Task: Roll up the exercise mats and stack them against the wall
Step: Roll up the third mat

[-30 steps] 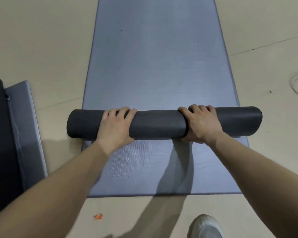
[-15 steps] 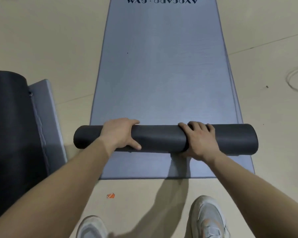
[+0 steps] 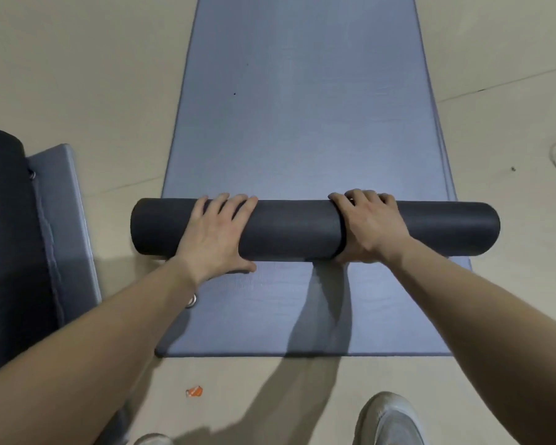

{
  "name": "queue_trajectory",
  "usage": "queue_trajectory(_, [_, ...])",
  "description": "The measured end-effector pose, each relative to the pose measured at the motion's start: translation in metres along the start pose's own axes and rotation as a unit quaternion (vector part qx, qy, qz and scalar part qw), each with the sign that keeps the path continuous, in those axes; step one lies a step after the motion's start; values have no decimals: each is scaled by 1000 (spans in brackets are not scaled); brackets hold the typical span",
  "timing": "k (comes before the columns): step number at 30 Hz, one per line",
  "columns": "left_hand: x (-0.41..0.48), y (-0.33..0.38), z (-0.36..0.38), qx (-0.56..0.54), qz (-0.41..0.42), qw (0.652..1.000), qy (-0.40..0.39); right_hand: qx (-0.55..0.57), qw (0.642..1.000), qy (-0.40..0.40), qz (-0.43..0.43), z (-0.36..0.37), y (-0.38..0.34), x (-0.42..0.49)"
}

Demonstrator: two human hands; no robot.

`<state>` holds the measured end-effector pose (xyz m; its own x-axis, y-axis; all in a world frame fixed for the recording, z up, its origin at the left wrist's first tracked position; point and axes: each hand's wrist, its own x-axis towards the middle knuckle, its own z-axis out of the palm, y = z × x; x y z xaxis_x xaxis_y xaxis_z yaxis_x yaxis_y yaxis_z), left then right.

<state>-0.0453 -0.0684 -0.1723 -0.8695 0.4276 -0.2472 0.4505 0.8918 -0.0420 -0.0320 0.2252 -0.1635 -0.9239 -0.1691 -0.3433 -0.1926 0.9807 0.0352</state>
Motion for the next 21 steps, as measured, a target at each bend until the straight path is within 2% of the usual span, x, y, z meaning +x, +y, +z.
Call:
queue_trajectory(2, [10,-4,2,-7,8,1000,17,-43,999,28,8,7,-2,0])
queue_trajectory(5, [19,-6,-10,-44,11,999,-5,-83,992,89,25,22,-12,-9])
queue_trajectory(7, [14,-2,-18,-69,4,997,-37,-80,995,61,17,13,-14,-13])
queue_trajectory(10, [-14,10,-30,-83,11,988,-127,-52,998,-25,-9,5,-17,-38])
queue_trajectory(11, [-29,17,-29,-79,10,988,-135,-40,998,-51,-19,6,-19,-52])
queue_trajectory(15, [-90,55,-8,-14,-23,998,-58,-1,993,-118,-23,1,-21,-70])
queue_trajectory(17, [-90,53,-1,-40,-16,999,-30,29,989,-142,-26,-10,-17,-58])
queue_trajectory(19, [-72,37,-8,-109,8,992,-60,49,986,-156,-17,-12,-11,-51])
queue_trajectory(21, [-48,23,-21,-190,17,977,-100,55,991,-123,21,-5,-13,-55])
